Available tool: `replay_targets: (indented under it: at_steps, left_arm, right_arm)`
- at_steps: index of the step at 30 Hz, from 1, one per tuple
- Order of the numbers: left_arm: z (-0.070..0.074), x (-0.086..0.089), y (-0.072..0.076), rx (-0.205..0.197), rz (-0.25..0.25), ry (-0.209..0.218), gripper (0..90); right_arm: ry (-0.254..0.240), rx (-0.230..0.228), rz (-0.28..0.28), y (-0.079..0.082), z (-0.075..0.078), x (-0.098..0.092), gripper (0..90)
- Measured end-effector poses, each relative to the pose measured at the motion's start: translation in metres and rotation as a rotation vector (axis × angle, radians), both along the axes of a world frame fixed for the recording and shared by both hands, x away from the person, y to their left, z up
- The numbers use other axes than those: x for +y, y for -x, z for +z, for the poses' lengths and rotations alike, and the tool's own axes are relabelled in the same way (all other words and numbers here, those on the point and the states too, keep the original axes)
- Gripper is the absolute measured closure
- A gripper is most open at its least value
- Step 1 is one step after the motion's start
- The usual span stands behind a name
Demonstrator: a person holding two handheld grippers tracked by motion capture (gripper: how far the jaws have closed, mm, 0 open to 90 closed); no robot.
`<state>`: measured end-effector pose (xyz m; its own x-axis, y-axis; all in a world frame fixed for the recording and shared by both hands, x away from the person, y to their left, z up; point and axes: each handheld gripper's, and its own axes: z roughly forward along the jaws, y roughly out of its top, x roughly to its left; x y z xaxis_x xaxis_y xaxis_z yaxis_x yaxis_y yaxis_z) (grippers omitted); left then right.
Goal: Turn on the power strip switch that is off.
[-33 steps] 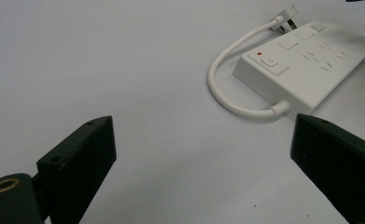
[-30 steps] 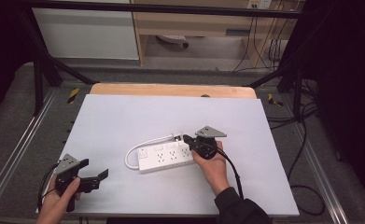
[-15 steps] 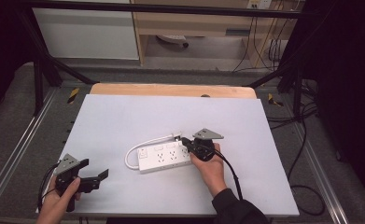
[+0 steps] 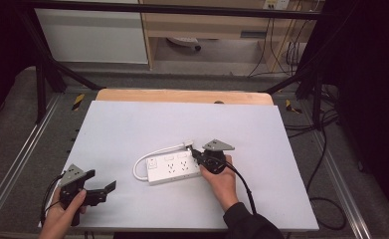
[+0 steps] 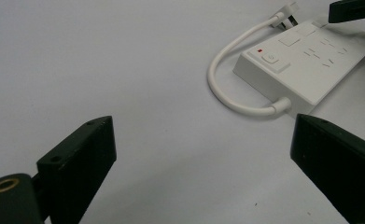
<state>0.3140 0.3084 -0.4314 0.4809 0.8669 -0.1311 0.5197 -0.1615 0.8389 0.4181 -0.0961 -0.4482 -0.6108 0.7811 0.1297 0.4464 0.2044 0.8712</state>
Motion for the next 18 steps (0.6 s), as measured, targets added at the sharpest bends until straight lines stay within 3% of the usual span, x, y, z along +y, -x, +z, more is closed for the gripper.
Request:
replay_targets:
  at_steps: [18]
  left_arm:
    - [0.0,-0.0003,0.0001,-0.001,0.002,-0.013,7.1]
  right_arm:
    - [0.012,-0.001,-0.008,-0.0074,-0.0037,0.0088,90.0]
